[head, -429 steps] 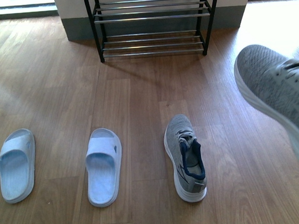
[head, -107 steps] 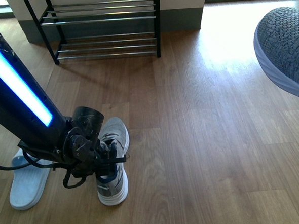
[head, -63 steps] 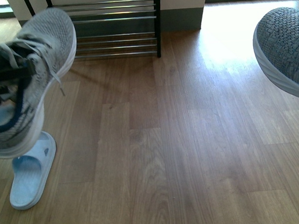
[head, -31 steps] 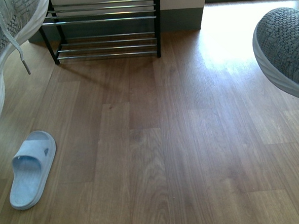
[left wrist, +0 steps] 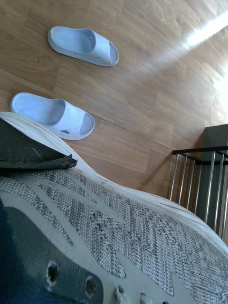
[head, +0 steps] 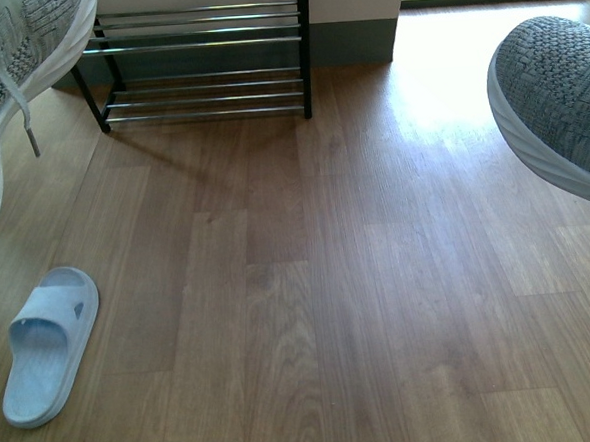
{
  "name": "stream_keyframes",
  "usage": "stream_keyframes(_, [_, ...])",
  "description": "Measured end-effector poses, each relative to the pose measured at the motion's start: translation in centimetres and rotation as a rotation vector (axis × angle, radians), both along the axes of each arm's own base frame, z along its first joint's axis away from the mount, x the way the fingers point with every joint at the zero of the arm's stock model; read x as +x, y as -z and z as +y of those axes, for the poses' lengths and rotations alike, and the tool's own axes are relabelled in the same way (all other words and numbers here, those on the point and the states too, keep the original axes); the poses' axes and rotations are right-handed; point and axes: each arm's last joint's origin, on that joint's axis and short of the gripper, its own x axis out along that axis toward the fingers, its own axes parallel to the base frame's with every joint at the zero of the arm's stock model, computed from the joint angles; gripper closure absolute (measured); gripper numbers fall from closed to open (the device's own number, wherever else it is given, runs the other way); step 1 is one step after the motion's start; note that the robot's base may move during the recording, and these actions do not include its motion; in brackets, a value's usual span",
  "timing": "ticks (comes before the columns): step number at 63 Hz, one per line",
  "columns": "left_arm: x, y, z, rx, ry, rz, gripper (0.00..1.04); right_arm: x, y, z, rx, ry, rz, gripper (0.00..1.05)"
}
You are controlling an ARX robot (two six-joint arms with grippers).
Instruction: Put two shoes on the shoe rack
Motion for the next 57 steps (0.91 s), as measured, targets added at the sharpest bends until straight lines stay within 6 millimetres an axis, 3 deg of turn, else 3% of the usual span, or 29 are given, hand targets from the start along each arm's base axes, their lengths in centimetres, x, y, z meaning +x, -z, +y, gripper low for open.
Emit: stream_keyframes(57, [-0.01, 0.03, 0.03, 0.005, -0.007, 0.0, 1.03, -0.01, 0.0, -0.03, 0.002, -0.001, 0.0, 1.03])
